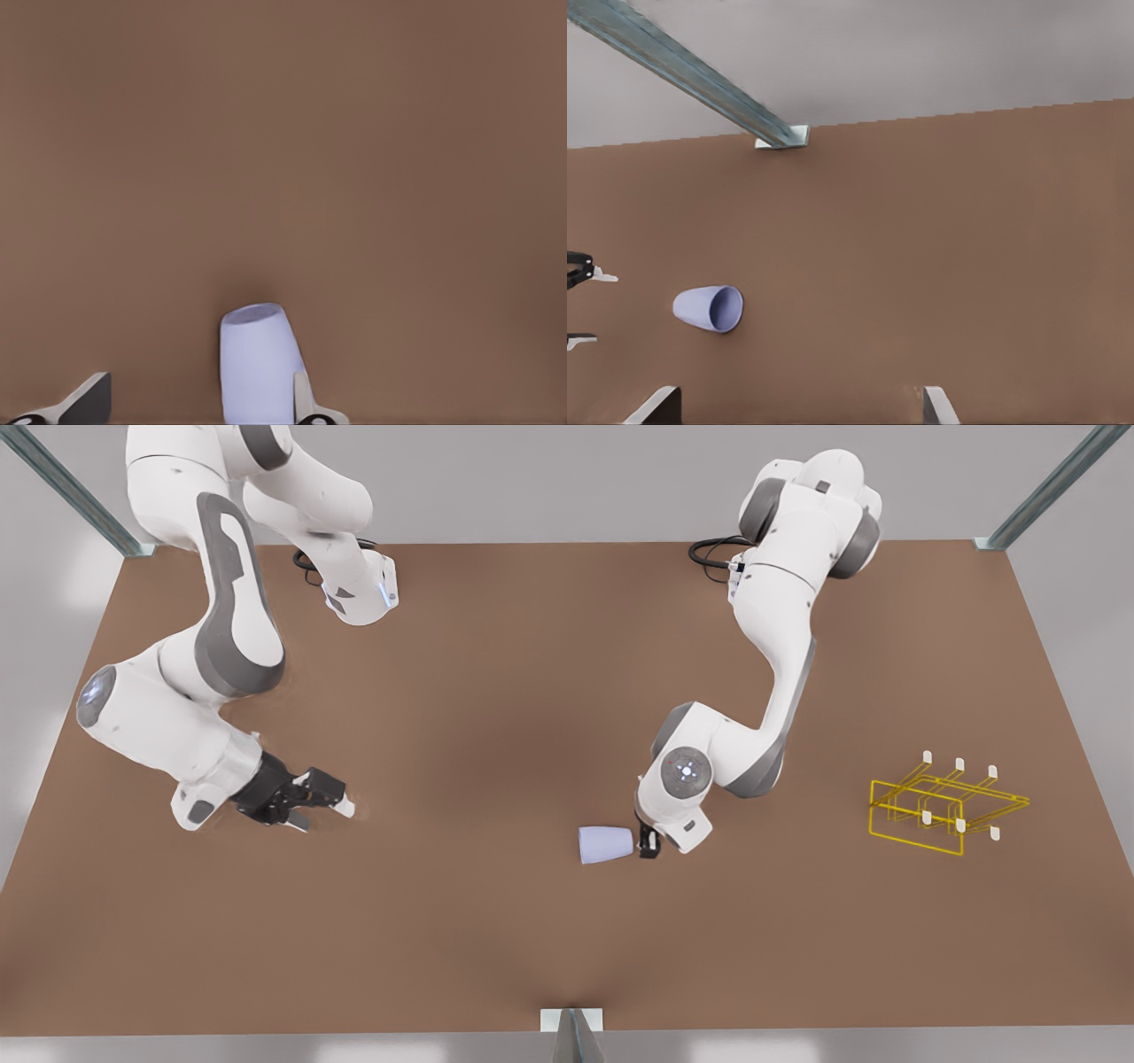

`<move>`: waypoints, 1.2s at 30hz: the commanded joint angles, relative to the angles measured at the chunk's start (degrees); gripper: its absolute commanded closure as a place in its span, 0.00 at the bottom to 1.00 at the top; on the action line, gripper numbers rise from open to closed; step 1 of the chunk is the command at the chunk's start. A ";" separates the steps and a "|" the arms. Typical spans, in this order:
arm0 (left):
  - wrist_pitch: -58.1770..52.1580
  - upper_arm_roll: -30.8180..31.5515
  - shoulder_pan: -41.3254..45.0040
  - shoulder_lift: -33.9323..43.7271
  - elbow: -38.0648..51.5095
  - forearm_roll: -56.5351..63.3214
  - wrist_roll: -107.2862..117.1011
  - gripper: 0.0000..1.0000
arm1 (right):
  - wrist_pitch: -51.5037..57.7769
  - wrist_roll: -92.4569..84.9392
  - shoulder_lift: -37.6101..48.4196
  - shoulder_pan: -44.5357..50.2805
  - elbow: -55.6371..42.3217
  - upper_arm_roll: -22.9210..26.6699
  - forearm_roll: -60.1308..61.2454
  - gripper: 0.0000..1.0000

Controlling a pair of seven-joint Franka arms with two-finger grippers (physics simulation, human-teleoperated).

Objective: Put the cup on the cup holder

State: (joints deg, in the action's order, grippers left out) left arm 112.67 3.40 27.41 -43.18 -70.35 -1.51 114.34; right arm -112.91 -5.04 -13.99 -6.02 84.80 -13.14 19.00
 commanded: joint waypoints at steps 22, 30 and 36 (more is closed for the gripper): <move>11.96 -0.68 4.23 -9.20 3.46 1.86 23.73 0.00 | 25.72 2.93 -2.62 10.86 -14.66 16.13 -23.31 0.00; 12.05 -0.86 4.32 -11.93 6.80 2.56 23.91 0.00 | 26.25 3.10 -2.18 11.03 -14.66 15.95 -23.22 0.00; 14.16 -0.77 5.29 -14.12 6.80 3.71 24.35 0.00 | 26.34 3.02 -2.10 11.03 -14.75 15.08 -23.13 0.00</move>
State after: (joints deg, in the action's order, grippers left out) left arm 125.25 2.63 32.54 -57.22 -63.59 2.01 133.61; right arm -86.79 -2.28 -16.18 4.98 70.12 2.05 -4.19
